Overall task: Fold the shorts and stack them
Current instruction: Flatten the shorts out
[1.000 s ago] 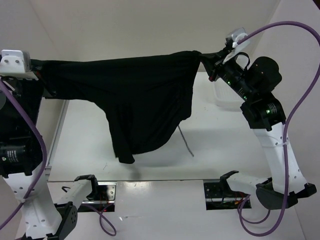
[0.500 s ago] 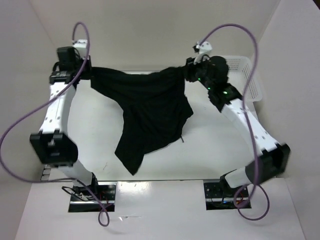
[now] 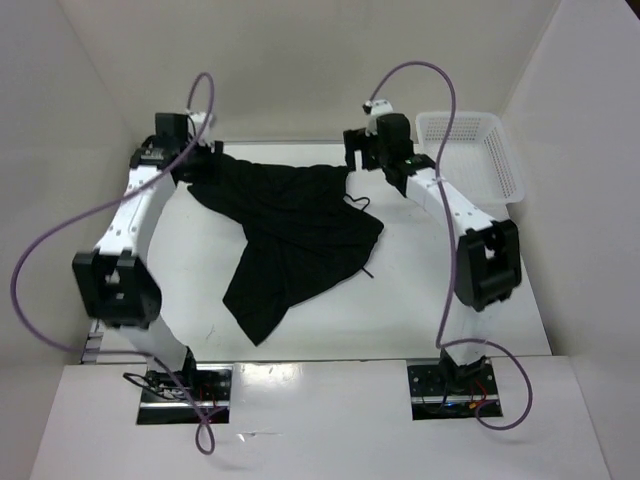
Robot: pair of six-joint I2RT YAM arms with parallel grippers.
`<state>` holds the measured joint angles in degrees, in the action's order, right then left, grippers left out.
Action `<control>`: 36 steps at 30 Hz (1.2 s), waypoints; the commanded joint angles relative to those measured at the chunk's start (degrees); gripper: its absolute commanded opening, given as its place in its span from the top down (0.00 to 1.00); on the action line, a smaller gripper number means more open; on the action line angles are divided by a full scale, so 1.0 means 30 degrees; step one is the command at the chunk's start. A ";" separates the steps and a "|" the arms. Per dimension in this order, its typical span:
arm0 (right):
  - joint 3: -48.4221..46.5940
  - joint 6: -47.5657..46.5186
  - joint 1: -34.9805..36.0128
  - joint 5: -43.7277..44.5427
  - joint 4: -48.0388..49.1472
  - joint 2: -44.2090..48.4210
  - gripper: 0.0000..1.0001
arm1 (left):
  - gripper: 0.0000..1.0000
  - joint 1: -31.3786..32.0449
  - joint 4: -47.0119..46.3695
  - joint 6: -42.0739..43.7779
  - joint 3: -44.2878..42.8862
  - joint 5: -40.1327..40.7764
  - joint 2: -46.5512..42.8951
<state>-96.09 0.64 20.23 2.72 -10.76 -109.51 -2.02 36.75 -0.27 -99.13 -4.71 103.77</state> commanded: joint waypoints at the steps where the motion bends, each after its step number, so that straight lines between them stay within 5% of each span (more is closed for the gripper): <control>1: 0.4412 0.0137 -0.0151 -0.0761 -0.0689 0.3915 0.03 | 0.30 0.2107 0.2363 0.0091 0.5329 -0.1006 -0.3793; 5: 0.8470 0.0312 -0.0559 -0.0966 -0.1039 0.6029 0.17 | 0.31 0.5261 0.2403 0.0091 1.0645 -0.0803 -0.5990; 13: 1.2867 0.1072 -0.0913 -0.0967 0.0009 0.6915 0.18 | 0.29 0.9900 -0.0527 0.0091 1.4084 0.2496 -0.5034; 20: 1.3047 0.1250 -0.2200 -0.1110 0.0951 0.5775 0.20 | 0.32 0.9902 -0.2991 0.0091 1.4029 0.5783 -0.2218; 30: 1.2873 0.2331 -0.2202 -0.4831 0.2180 0.4133 0.20 | 0.60 1.0078 -0.2409 0.0091 1.4763 0.5349 -0.1952; 36: 1.2168 0.3856 -0.2202 -0.4833 0.2182 0.2581 0.20 | 0.57 1.0078 -0.1587 0.0091 1.4323 0.4998 -0.2714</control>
<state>-57.08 9.06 13.56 -10.52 -7.09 -100.16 28.45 29.76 -0.25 -56.80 9.21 96.38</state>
